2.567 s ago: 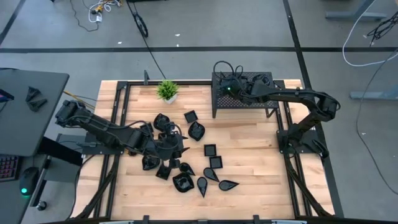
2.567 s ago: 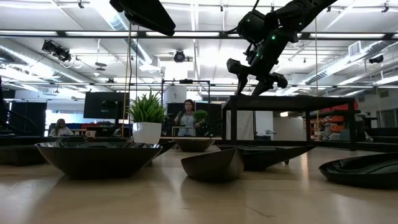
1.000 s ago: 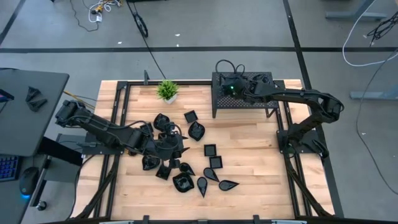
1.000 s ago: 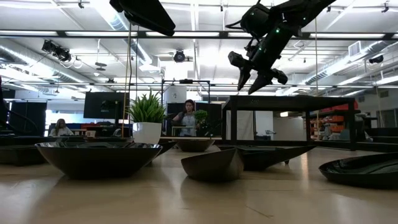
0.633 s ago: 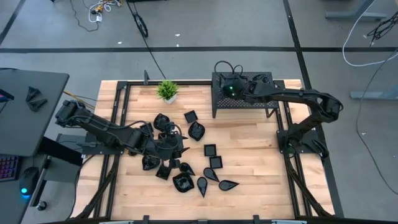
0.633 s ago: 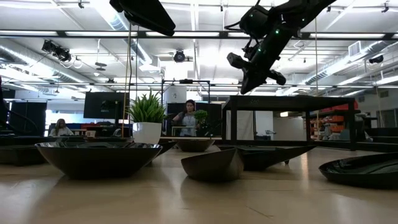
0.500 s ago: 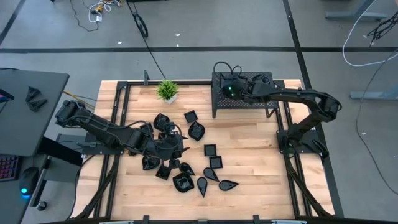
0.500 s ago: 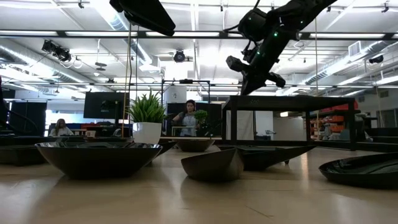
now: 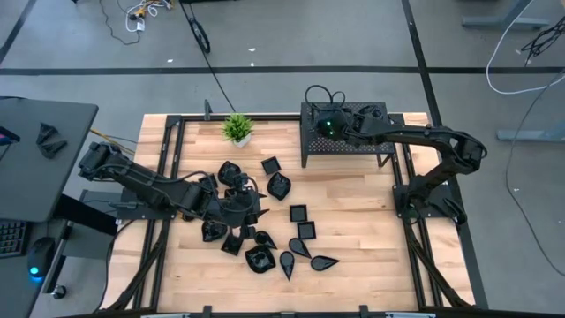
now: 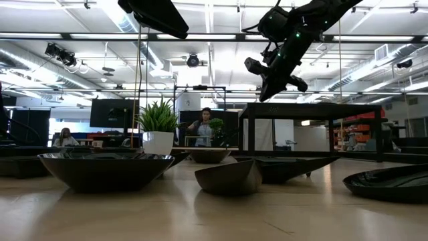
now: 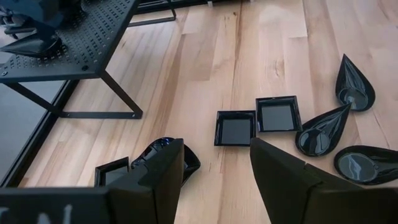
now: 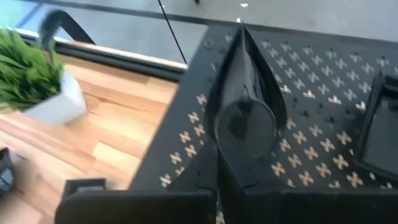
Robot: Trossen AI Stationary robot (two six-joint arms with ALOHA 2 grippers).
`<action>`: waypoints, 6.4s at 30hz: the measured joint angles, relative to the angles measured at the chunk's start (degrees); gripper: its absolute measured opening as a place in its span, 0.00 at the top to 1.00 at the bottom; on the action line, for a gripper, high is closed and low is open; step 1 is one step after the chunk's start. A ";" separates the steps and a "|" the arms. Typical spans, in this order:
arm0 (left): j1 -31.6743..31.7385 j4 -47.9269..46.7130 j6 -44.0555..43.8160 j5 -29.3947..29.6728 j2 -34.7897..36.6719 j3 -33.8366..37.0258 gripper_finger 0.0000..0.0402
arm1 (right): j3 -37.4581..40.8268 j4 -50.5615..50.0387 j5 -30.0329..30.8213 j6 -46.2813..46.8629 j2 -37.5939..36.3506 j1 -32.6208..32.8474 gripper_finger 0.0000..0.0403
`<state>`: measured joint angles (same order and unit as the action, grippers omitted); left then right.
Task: Pick & Place Mini shaped plates
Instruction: Stack the black drop-shaped plate on top of the black drop-shaped plate on the shelf, then stack the black leaf-shaped plate on top of the black leaf-shaped plate on the shelf
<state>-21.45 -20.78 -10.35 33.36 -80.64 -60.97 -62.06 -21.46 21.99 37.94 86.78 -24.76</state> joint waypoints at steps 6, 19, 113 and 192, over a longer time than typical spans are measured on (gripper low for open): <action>0.00 0.00 -0.06 0.00 0.00 0.00 0.52 | 0.00 -2.60 0.12 0.45 0.00 -0.42 0.99; 0.00 0.00 -0.75 0.00 0.00 0.00 0.52 | 0.00 -0.44 1.01 -1.67 -1.19 -0.62 0.99; -1.36 -1.57 -1.56 0.04 0.00 -0.02 0.52 | -0.02 7.55 8.26 -20.25 -5.03 17.06 0.99; -2.71 4.70 -17.47 2.80 0.04 14.56 0.52 | -2.25 16.55 -1.76 -83.50 26.45 29.01 0.87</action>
<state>-24.16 -16.08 -27.81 36.16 -80.60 -46.41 -64.31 -4.91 20.23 -45.56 113.23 4.25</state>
